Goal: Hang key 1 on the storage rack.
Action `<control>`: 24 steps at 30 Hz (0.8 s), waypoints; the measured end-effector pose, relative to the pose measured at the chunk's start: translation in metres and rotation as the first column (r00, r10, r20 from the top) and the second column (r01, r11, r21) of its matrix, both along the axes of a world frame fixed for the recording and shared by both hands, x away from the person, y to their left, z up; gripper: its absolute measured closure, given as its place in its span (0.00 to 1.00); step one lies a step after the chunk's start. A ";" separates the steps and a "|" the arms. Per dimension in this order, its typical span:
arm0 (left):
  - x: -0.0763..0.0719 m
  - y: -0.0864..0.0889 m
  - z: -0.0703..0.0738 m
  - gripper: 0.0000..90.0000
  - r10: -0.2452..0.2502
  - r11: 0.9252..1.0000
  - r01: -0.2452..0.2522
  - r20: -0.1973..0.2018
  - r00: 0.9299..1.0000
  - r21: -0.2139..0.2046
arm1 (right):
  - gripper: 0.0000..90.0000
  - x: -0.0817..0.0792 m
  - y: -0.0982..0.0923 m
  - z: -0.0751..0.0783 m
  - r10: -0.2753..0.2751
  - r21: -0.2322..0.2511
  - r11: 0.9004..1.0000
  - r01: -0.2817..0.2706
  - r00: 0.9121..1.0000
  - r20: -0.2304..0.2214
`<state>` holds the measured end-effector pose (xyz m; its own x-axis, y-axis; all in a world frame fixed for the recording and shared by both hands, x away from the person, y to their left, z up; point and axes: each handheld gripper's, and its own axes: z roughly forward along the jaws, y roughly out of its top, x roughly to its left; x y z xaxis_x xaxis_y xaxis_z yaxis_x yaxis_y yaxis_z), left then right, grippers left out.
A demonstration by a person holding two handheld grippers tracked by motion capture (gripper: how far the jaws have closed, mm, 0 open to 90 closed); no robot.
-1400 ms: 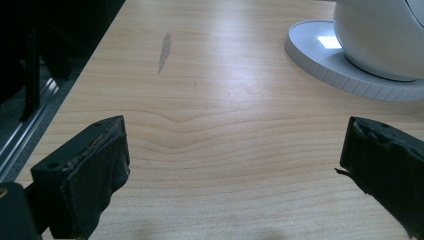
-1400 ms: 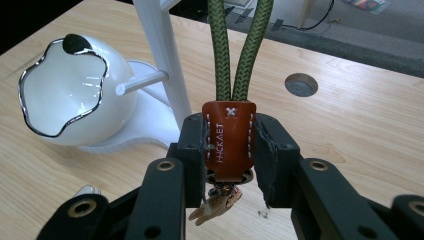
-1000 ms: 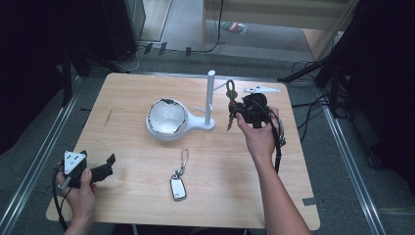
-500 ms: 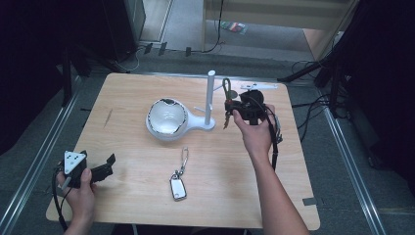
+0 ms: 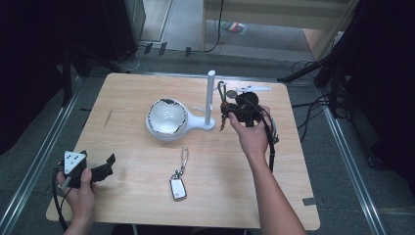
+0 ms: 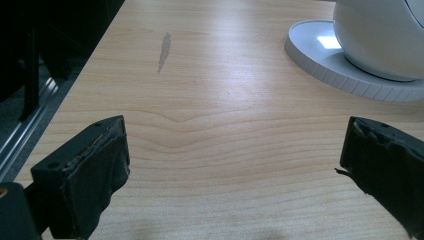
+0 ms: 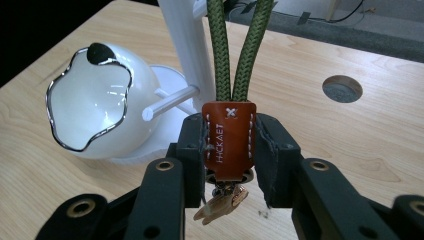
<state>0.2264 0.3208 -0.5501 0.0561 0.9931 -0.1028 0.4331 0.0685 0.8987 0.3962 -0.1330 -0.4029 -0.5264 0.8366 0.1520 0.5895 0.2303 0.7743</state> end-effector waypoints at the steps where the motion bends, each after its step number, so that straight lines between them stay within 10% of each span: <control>1: 0.000 0.000 0.000 0.00 0.000 1.000 0.000 0.000 1.000 0.000 | 0.76 0.000 0.000 0.000 0.000 0.000 1.000 0.000 1.000 0.000; 24: 0.000 0.000 0.000 0.00 0.001 1.000 -0.001 -0.001 1.000 -0.001 | 0.68 -0.009 0.012 -0.008 0.018 -0.089 0.996 -0.018 1.000 -0.001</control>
<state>0.2264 0.3207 -0.5502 0.0553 0.9931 -0.1036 0.4336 0.0696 0.8984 0.3874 -0.1207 -0.4109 -0.5417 0.8369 0.0778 0.5849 0.3089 0.7500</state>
